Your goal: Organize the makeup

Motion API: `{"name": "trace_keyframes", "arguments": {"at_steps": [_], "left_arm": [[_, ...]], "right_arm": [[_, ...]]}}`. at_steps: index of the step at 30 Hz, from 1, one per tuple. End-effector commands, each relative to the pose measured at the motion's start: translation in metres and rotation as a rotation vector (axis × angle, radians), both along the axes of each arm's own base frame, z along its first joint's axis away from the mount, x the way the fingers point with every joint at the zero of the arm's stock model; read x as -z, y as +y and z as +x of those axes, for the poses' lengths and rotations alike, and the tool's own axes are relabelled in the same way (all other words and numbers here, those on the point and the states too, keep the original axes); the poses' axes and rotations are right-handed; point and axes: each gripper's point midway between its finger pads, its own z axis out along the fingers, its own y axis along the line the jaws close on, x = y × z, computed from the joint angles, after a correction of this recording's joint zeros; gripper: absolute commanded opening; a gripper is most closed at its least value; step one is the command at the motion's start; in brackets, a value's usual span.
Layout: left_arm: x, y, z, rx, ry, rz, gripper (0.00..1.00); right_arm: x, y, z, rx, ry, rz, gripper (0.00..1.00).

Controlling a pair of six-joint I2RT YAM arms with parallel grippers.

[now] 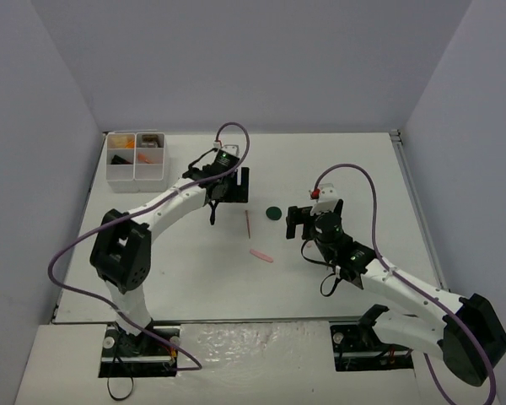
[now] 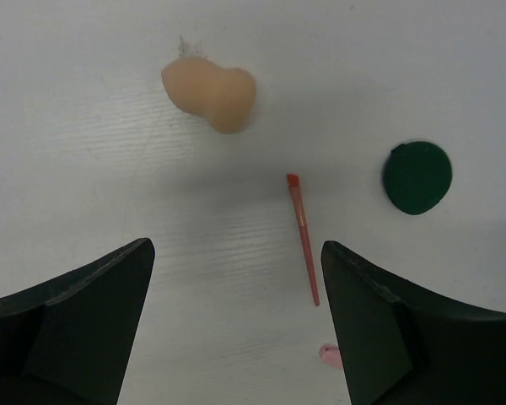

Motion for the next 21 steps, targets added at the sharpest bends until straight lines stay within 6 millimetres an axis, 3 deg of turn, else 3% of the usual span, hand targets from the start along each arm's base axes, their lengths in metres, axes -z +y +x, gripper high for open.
{"name": "trace_keyframes", "arguments": {"at_steps": [1, 9, 21], "left_arm": [[0.009, -0.024, -0.019, 0.002, 0.112, -0.016, 0.76], [0.026, -0.051, -0.028, 0.000, 0.163, -0.021, 0.67], [0.049, -0.060, -0.018, -0.019, 0.208, 0.004, 0.51]], "right_arm": [[-0.018, -0.008, 0.008, 0.059, -0.059, 0.050, 1.00], [-0.014, -0.007, 0.008, 0.053, -0.045, 0.052, 1.00], [-0.015, -0.007, 0.008, 0.046, -0.046, 0.064, 1.00]]}}
